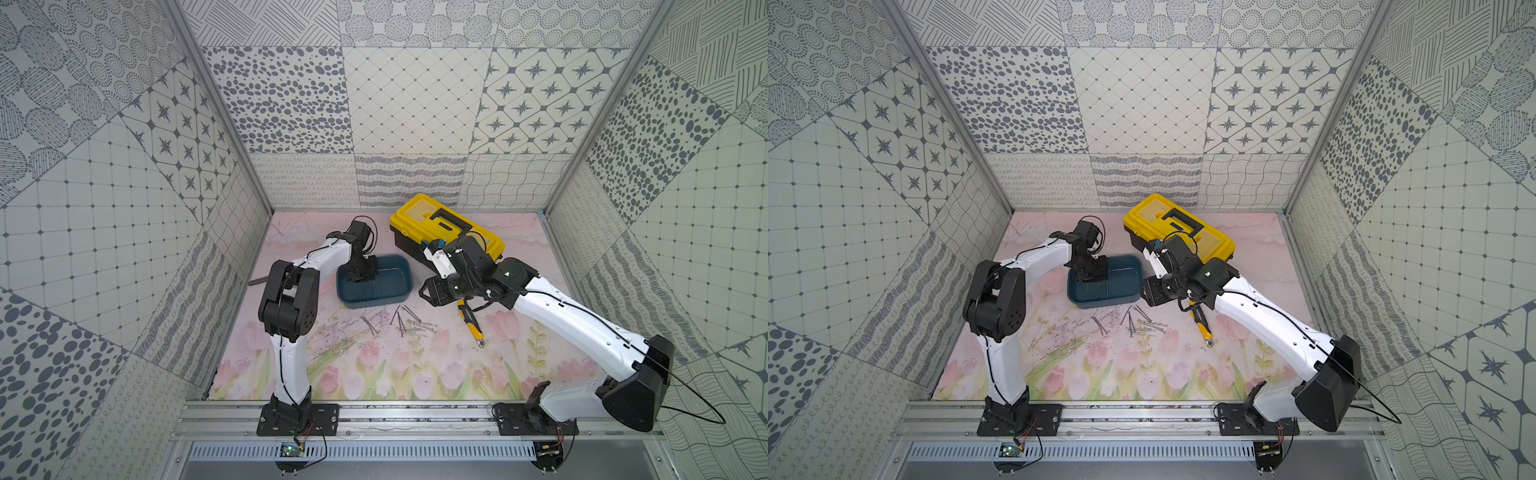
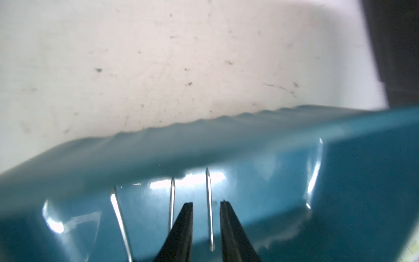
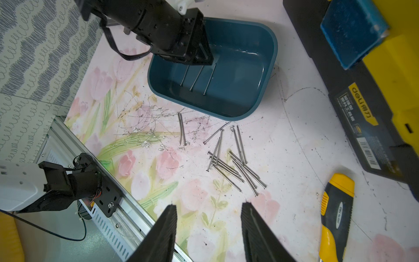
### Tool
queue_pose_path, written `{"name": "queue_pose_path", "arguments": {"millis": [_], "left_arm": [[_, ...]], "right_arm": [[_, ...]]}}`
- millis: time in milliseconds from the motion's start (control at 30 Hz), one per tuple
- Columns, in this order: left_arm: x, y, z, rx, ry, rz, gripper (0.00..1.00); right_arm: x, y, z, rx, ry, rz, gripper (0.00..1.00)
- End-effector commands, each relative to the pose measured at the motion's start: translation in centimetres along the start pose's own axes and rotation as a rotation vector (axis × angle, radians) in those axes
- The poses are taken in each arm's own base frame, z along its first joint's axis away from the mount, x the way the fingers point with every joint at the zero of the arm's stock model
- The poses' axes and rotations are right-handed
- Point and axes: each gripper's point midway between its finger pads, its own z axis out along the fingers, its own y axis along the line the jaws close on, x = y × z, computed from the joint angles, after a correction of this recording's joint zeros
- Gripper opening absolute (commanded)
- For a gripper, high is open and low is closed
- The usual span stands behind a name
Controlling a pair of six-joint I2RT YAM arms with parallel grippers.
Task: Put the nails on the desktop into the storage box
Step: Place the nail in the storage box, then pick up the nail from the center of the board.
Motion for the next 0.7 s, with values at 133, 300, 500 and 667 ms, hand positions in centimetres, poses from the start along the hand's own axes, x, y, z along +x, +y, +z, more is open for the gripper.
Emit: {"name": "queue_pose_path", "arguments": {"millis": [133, 300, 500, 667], "left_arm": [[2.3, -2.1, -7.8, 0.104, -0.052, -0.044, 0.32], [5.8, -4.2, -11.6, 0.296, -0.072, -0.065, 0.39], [11.3, -4.8, -13.3, 0.493, -0.065, -0.142, 0.45], [15.2, -2.3, -13.4, 0.45, -0.069, -0.177, 0.49]], "right_arm": [[2.2, -0.7, 1.6, 0.0, 0.057, -0.004, 0.51], [4.2, -1.7, 3.9, 0.015, 0.108, -0.014, 0.48], [5.7, -2.5, 6.3, 0.041, 0.173, -0.056, 0.46], [7.2, -1.1, 8.3, 0.022, 0.23, -0.088, 0.46]]}}
